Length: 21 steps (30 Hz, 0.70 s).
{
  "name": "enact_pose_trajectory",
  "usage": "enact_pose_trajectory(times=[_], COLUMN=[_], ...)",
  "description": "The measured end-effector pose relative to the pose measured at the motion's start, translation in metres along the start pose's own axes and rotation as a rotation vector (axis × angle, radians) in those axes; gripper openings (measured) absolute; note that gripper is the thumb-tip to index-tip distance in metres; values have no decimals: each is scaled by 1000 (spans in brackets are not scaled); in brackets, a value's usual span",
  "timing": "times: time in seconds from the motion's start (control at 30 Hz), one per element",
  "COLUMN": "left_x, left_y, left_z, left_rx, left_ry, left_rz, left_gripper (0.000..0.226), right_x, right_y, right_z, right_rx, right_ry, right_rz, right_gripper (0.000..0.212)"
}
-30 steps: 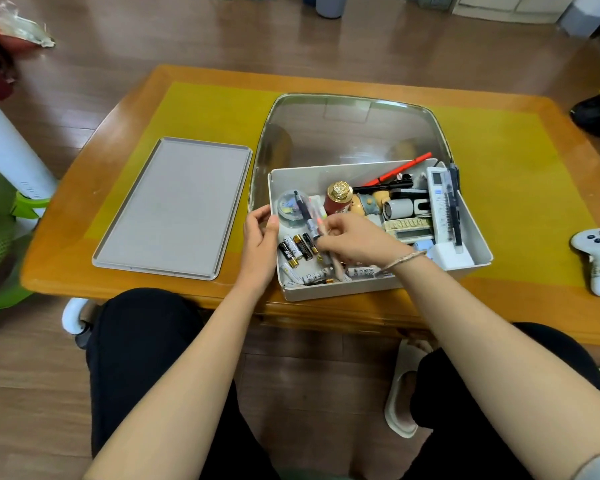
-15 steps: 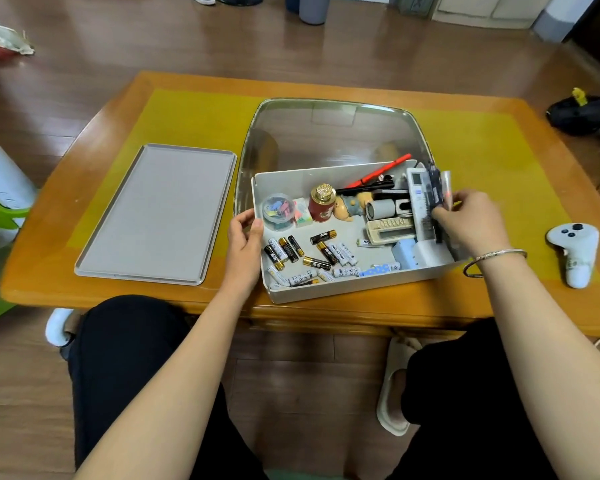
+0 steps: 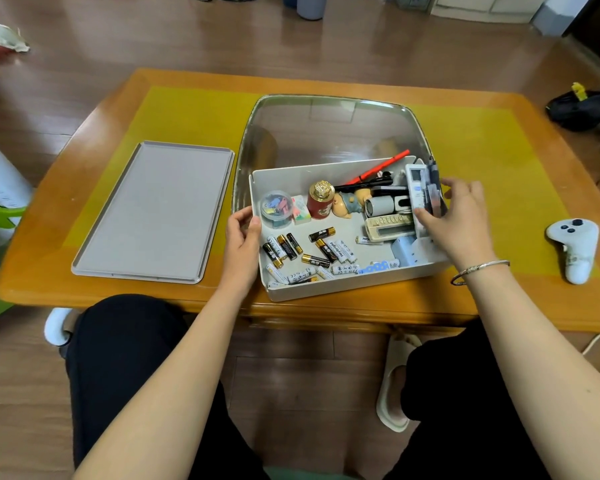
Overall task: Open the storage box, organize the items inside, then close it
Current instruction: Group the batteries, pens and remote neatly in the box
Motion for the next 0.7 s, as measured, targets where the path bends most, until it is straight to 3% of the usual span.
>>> enact_pose_trajectory(times=[0.07,0.13,0.2,0.23,0.3,0.43,0.57,0.7], left_x=[0,-1,-1,-1,0,0,1,0], left_y=[1,2,2,2,2,0,0,6], left_z=[0,0,0,0,-1,0,0,-2], left_rx=[-5,-4,-4,-6,-14,-17,-7,40], left_ry=[-4,-7,-7,-7,-6,-2,7,-22], left_rz=[0,-4,-1,0,5,18,25,-6], left_gripper=[30,30,30,30,30,30,31,34], right_x=[-10,-25,-38,-39,-37,-38,-55,-49], right_y=[-24,-46,-53,-52,-51,-55,-69,-69], right_z=[8,28,47,53,59,73,87,75], right_rx=[2,-49,-251,-381,-527,-589,-293,31], right_ry=[-115,-440,-720,-782,-832,-895,-968,-958], right_rz=[-169,-278,-286,-276,-249,-257,-293,-159], right_gripper=[42,26,20,18,15,14,9,10])
Point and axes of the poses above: each hand's wrist, its own x-axis towards the middle knuckle, its own z-axis out of the palm, y = z × x, the point moved 5 cm from there along x, towards the middle knuckle, and after that the axes turned 9 degrees about z, right-handed, at the moved point
